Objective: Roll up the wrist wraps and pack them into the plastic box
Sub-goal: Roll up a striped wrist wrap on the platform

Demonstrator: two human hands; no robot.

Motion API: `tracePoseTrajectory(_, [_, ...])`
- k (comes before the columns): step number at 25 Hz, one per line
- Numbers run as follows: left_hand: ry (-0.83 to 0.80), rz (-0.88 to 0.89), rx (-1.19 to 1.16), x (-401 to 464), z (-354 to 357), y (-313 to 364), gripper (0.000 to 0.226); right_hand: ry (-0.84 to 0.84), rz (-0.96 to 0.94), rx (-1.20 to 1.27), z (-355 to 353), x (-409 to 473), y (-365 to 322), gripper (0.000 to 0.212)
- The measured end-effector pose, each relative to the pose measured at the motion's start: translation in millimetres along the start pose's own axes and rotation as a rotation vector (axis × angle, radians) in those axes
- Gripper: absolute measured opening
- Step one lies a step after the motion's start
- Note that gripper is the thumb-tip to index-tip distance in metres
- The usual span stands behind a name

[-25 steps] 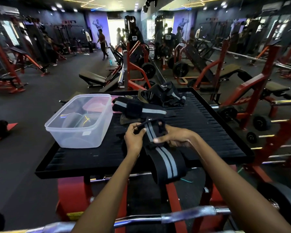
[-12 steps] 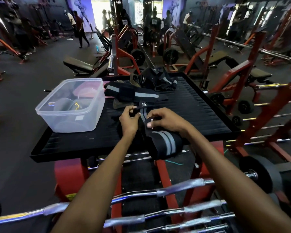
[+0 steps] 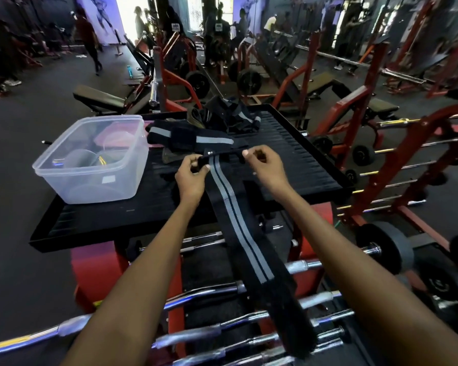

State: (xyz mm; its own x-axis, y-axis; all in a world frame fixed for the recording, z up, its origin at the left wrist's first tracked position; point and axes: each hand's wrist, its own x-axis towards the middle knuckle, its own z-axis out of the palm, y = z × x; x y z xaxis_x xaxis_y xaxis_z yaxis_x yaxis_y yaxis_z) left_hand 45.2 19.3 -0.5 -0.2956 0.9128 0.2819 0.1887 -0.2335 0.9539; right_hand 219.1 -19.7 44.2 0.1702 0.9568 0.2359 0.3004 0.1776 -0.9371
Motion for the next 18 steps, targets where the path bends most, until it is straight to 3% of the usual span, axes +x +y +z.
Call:
tracePoseTrajectory(2, [-0.016,0.005,0.000,-2,0,0,0.025,0.041,0.018,-0.099,10,17,6,0.034])
tracePoseTrajectory(6, [-0.055,0.072,0.020,-4,1,5,0.024,-0.304,0.261,0.053,21,33,-4,0.056])
tracePoseTrajectory(9, [-0.062,0.087,0.020,-4,1,5,0.024,-0.540,0.394,0.149,19,38,-2,0.048])
tracePoseTrajectory(11, [-0.048,0.057,0.044,-3,2,4,0.024,-0.596,0.400,0.260,17,41,-1,0.033])
tracePoseTrajectory(14, [-0.038,-0.120,-0.181,1,5,10,0.024,-0.557,0.345,0.339,17,52,5,0.015])
tracePoseTrajectory(16, [-0.025,-0.248,-0.345,5,11,16,0.024,-0.457,0.224,0.259,20,59,10,0.010])
tracePoseTrajectory(18, [-0.056,-0.281,-0.209,6,20,18,0.022,-0.338,0.075,0.137,25,64,16,0.009])
